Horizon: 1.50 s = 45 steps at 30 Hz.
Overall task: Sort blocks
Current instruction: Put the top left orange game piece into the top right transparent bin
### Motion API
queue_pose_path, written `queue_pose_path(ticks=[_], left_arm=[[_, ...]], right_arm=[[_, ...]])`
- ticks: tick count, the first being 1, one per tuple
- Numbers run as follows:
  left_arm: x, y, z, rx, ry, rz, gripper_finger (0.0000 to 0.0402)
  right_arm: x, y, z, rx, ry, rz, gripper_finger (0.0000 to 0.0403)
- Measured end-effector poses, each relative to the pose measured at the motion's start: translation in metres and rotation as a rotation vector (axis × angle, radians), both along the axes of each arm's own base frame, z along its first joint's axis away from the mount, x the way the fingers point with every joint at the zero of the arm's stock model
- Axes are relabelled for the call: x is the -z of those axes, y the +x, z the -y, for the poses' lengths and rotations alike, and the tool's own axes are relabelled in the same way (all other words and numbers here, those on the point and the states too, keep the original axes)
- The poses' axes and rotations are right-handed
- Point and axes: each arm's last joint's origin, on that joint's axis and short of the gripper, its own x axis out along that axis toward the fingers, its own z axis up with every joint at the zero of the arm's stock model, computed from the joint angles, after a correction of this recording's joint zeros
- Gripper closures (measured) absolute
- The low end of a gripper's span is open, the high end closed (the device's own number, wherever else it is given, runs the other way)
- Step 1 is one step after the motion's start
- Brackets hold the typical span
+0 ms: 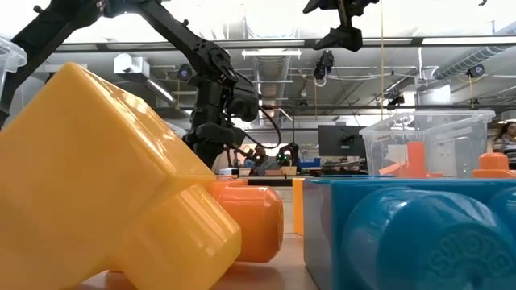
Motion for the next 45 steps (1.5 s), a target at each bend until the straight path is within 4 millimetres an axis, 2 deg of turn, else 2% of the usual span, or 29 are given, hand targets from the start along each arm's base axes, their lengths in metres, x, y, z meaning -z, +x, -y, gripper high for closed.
queue_pose_path(ticks=[10,20,24,28,34,41,45], left_arm=[[0.001,0.002,0.004,0.008,-0.018,0.016,0.0181],[0.001,0.010,0.017,0.031,-0.030,0.041,0.0289],[0.001,0.013,0.020,0.033,-0.024,0.050,0.0293],[-0.005,0.015,0.028,0.061,-0.019,0.064,0.0278],[-0.042,0.011,0.042,0.107,0.016,0.144,0.0274],[-0.106,-0.008,0.056,0.177,0.100,0.327,0.0272],[-0.136,-0.019,0.066,0.223,0.152,0.428,0.0272]], right_arm=[[0.000,0.000,0.000,0.001,0.000,0.000,0.0039],[0.000,0.000,0.000,-0.002,-0.016,-0.002,0.0039],[0.000,0.000,0.000,-0.002,-0.015,-0.002,0.0039],[0.000,0.000,0.000,-0.001,-0.015,-0.002,0.0039],[0.001,0.000,0.000,0.050,0.056,-0.013,0.0039],[0.009,-0.004,-0.001,0.131,0.176,-0.086,0.0039],[0.016,-0.004,0.000,0.255,0.274,-0.120,0.0039]])
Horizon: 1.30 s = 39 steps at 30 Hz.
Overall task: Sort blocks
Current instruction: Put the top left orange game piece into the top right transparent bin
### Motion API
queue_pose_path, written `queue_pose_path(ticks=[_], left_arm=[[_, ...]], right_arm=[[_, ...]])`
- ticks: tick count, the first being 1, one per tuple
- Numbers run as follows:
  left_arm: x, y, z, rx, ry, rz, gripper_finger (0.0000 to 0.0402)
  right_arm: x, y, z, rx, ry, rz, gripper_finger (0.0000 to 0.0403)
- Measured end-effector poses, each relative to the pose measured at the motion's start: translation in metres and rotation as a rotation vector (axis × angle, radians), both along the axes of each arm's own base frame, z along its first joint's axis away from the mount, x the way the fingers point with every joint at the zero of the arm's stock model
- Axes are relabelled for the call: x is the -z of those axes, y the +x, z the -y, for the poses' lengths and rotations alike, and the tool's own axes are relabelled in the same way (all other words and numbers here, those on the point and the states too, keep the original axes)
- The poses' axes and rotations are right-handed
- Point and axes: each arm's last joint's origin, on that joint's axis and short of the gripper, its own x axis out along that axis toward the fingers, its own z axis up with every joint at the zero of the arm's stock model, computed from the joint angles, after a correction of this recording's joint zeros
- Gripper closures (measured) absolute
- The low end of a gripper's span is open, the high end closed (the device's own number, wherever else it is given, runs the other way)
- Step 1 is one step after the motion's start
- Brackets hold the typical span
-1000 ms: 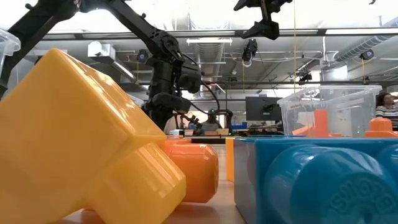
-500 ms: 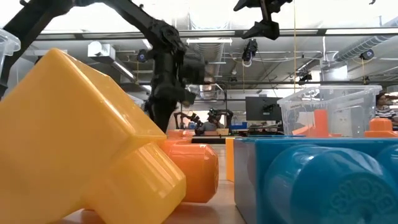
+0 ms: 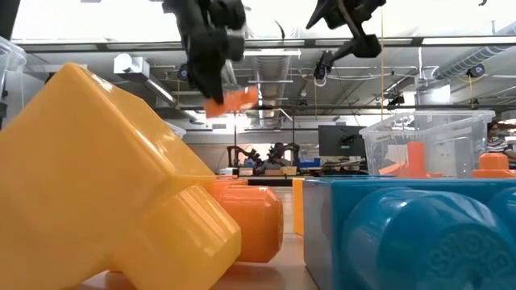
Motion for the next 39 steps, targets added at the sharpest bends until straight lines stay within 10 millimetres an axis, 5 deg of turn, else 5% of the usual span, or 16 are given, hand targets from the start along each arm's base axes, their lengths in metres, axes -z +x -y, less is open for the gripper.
queue_pose_path(ticks=[13,39], left_arm=[[-0.026,0.014,0.042,0.093,0.142,0.201,0.0272],[-0.031,0.020,0.055,0.107,0.121,0.266,0.0271]], right_arm=[[0.030,0.049,0.009,0.033,0.122,0.069,0.0039],[0.053,0.086,-0.004,-0.113,0.105,0.104,0.0061]])
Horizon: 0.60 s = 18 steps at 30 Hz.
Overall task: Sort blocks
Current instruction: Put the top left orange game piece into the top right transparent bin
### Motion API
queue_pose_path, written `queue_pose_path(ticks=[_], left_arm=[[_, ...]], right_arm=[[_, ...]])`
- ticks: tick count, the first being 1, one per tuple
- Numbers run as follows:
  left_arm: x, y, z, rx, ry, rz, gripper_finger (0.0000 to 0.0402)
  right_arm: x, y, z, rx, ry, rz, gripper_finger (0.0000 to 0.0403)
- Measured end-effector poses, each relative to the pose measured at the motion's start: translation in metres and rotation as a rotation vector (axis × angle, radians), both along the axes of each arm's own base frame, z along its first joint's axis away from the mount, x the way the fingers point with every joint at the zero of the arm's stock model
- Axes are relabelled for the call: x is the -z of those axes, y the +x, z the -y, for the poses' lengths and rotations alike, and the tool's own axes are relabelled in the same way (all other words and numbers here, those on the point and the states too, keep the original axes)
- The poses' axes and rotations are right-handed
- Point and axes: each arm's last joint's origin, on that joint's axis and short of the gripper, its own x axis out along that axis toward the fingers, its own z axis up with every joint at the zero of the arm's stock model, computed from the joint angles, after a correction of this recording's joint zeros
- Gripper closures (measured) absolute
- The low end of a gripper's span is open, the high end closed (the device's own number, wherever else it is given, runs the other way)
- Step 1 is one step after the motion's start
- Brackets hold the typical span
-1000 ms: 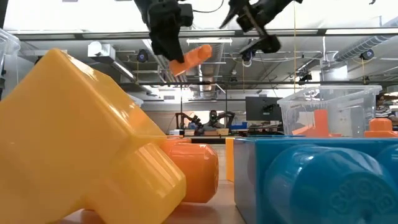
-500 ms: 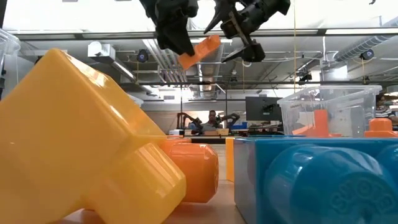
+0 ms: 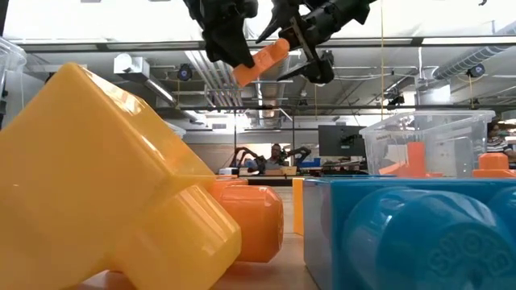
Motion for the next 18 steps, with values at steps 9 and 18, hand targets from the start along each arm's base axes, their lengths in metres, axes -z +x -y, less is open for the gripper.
queue_pose_path(ticks=[9,18], left_arm=[[-0.0011,0.0012,0.0000,-0.002,0.003,0.016,0.0271],[-0.0011,0.0012,-0.0002,-0.006,0.010,0.015,0.0271]], right_arm=[[0.0007,0.0019,-0.0027,-0.013,-0.005,0.004,0.0227],[0.0006,0.0016,-0.0024,-0.004,-0.005,0.000,0.0271]])
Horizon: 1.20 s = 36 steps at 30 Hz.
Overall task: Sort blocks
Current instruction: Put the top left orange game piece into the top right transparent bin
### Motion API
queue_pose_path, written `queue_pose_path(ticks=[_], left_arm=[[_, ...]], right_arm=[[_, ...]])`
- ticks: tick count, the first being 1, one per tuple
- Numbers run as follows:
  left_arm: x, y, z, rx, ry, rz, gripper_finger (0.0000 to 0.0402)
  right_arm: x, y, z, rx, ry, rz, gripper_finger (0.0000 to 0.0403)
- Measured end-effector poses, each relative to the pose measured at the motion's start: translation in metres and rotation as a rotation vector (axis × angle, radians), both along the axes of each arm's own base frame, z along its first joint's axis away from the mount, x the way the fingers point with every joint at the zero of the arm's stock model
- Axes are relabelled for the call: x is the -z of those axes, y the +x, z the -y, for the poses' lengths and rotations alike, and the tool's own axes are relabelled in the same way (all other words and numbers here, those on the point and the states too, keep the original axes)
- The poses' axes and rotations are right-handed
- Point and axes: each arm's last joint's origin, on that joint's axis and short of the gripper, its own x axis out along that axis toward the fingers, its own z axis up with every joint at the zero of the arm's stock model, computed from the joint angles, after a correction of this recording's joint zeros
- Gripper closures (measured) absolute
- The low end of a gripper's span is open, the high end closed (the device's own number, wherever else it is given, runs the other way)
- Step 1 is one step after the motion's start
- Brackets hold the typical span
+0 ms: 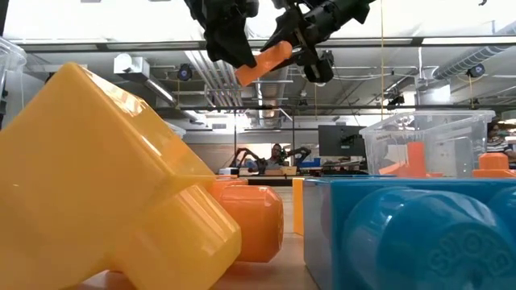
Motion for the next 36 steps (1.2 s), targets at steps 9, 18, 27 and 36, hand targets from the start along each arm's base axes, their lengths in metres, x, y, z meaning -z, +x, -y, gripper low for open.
queue_pose_path(ticks=[9,18,27,36], left_arm=[[0.000,0.000,0.000,-0.040,-0.023,0.007,0.0233],[0.001,-0.002,0.000,-0.051,-0.032,-0.016,0.0184],[0.006,-0.010,0.001,-0.082,-0.062,-0.112,0.0180],[0.007,-0.012,0.001,-0.124,-0.092,-0.130,0.0180]], right_arm=[[0.000,-0.001,0.000,-0.008,-0.011,-0.008,0.0271],[-0.004,-0.017,0.003,0.022,0.012,-0.136,0.0271],[-0.032,-0.056,0.020,0.143,-0.124,-0.470,0.0271],[-0.057,-0.109,0.057,0.394,-0.309,-0.812,0.0271]])
